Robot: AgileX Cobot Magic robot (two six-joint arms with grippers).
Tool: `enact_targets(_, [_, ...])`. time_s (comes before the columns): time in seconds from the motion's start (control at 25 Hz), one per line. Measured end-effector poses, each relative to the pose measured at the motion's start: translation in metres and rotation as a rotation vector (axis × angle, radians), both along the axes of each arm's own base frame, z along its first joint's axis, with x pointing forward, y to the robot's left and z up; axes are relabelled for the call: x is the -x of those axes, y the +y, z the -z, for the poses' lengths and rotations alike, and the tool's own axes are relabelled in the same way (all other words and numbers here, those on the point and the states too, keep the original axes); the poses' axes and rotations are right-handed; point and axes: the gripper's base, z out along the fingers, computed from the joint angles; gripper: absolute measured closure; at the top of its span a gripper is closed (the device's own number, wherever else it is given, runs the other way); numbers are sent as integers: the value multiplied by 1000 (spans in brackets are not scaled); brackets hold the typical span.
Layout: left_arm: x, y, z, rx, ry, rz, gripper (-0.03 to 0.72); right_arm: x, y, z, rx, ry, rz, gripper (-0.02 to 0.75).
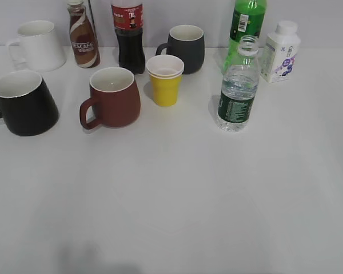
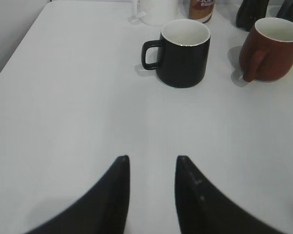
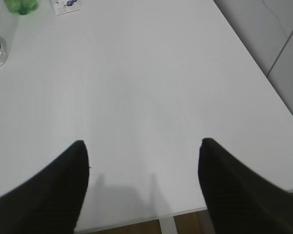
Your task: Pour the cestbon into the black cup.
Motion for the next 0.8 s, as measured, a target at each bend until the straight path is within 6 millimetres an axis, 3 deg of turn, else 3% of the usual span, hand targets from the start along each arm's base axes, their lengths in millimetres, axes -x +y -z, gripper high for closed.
enact_targets(0.8, [0, 0, 0, 0, 0, 0, 450, 0, 0, 0, 0, 0, 0, 213])
